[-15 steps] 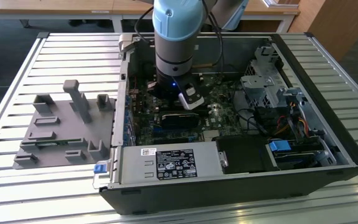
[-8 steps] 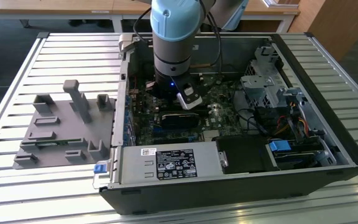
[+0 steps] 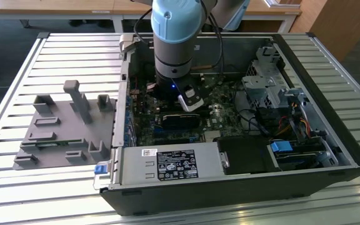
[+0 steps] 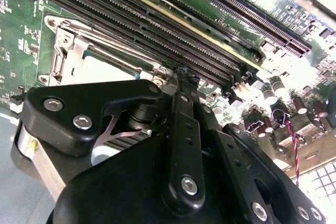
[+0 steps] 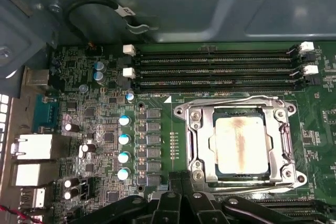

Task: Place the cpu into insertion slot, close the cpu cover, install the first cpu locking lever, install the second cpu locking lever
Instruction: 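Install the second cpu locking lever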

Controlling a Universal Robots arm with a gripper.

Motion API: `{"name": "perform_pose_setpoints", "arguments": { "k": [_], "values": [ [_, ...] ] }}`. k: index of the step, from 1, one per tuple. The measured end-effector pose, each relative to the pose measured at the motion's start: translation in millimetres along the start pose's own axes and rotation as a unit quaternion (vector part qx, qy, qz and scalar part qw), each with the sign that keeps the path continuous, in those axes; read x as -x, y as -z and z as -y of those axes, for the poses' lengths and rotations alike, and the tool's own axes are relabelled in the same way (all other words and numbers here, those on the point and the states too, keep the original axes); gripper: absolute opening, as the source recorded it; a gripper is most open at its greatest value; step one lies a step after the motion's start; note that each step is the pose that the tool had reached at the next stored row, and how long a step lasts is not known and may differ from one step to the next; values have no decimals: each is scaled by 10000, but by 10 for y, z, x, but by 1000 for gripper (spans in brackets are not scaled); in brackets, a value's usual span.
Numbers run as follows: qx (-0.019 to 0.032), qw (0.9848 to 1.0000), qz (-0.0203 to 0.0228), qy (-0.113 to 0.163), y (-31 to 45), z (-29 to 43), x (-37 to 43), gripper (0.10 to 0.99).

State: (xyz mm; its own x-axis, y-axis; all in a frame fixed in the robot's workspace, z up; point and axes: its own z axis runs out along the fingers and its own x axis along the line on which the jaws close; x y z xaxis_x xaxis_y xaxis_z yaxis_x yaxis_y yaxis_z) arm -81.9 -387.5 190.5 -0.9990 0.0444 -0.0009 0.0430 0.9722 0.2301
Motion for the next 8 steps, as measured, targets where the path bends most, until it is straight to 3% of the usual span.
{"name": "perform_pose_setpoints", "arguments": {
  "k": [8],
  "values": [
    [15,10000,-1,0,134,-31,0,106]
  ]
}}
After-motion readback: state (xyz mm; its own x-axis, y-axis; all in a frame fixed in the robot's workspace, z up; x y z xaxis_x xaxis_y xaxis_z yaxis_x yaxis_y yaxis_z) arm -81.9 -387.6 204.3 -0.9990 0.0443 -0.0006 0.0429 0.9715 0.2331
